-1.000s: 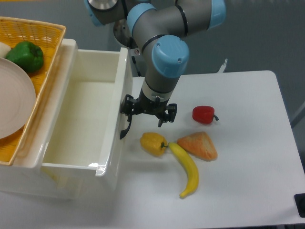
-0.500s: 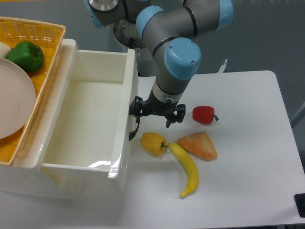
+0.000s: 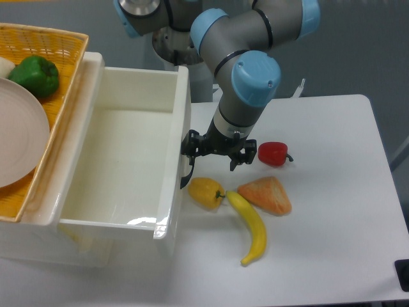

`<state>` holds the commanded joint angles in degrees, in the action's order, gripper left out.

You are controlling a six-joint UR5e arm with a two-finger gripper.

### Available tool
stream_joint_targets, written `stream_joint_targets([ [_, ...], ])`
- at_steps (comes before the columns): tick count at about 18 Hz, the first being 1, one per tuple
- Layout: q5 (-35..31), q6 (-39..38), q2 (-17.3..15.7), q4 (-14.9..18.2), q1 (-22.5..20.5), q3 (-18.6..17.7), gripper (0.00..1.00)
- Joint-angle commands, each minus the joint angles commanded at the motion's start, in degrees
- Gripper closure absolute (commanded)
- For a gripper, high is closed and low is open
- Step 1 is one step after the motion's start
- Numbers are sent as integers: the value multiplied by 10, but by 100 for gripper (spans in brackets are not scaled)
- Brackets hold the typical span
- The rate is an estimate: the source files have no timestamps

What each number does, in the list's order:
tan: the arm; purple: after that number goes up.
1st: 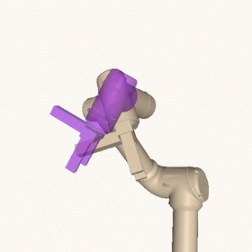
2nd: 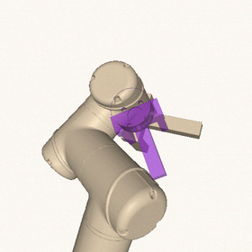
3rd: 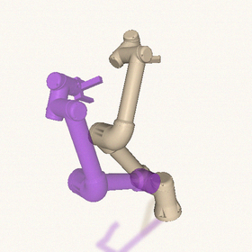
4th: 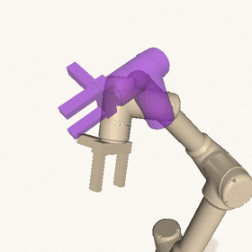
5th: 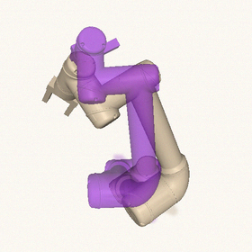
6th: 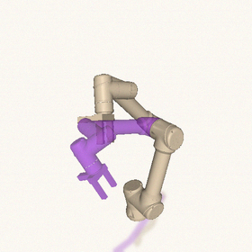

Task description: Slide the top white drawer open

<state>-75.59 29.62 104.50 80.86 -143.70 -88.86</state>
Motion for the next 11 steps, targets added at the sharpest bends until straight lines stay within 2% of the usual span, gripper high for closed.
stream_joint_targets([
  [3, 22, -1, 0, 0, -7, 0, 0],
  [5, 36, -2, -1, 11, -9, 0, 0],
  [11, 40, -1, -4, 20, -15, 0, 0],
])
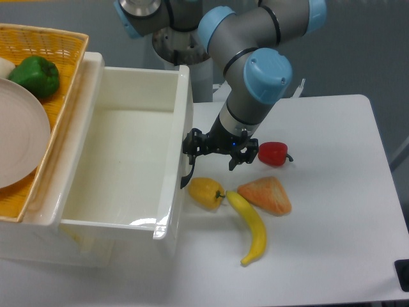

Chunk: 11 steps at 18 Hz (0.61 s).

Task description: Slide the top white drawer open

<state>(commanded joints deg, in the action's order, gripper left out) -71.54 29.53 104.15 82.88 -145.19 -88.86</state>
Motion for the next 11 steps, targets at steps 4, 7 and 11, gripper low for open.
stream_joint_targets([
  [4, 13, 0, 0, 5, -4, 0, 0],
  [7, 16, 0, -1, 7, -4, 0, 0],
  [11, 12, 2, -2, 3, -12, 3, 0],
])
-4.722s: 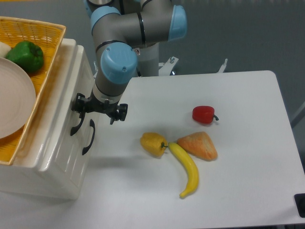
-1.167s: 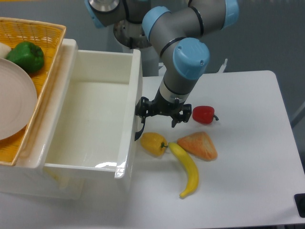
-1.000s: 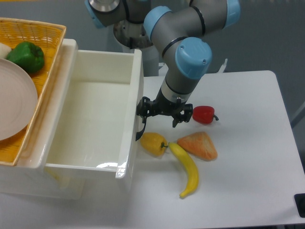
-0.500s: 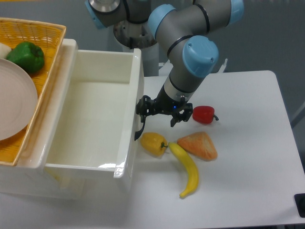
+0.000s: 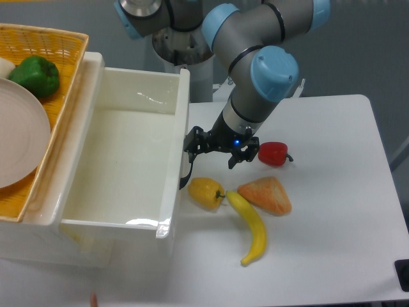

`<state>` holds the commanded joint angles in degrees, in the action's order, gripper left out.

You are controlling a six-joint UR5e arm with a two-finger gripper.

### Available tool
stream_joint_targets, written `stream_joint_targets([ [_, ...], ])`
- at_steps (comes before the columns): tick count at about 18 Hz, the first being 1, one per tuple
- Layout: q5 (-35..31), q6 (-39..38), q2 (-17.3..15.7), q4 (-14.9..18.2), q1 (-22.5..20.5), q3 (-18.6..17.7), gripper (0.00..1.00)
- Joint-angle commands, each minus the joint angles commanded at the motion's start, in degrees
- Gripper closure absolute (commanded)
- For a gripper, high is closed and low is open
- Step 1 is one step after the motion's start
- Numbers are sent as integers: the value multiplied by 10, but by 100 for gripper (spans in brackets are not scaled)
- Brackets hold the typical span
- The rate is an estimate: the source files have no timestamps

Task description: Slide the top white drawer open

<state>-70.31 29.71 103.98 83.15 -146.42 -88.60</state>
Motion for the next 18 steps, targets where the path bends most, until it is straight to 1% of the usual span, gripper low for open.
stream_joint_targets([
  [2, -2, 8, 3, -4, -4, 10, 0],
  [4, -10, 39, 4, -6, -7, 15, 0],
  [5, -22, 64, 4, -7, -12, 17, 0],
  [8, -64, 167, 6, -33, -13, 15, 0],
  [10, -97, 220, 11, -39, -16, 15, 0],
  [14, -122, 280, 24, -42, -33, 15, 0],
  [16, -127, 317, 33, -60, -44, 16, 0],
  [18, -132, 333, 41, -70, -44, 15, 0],
])
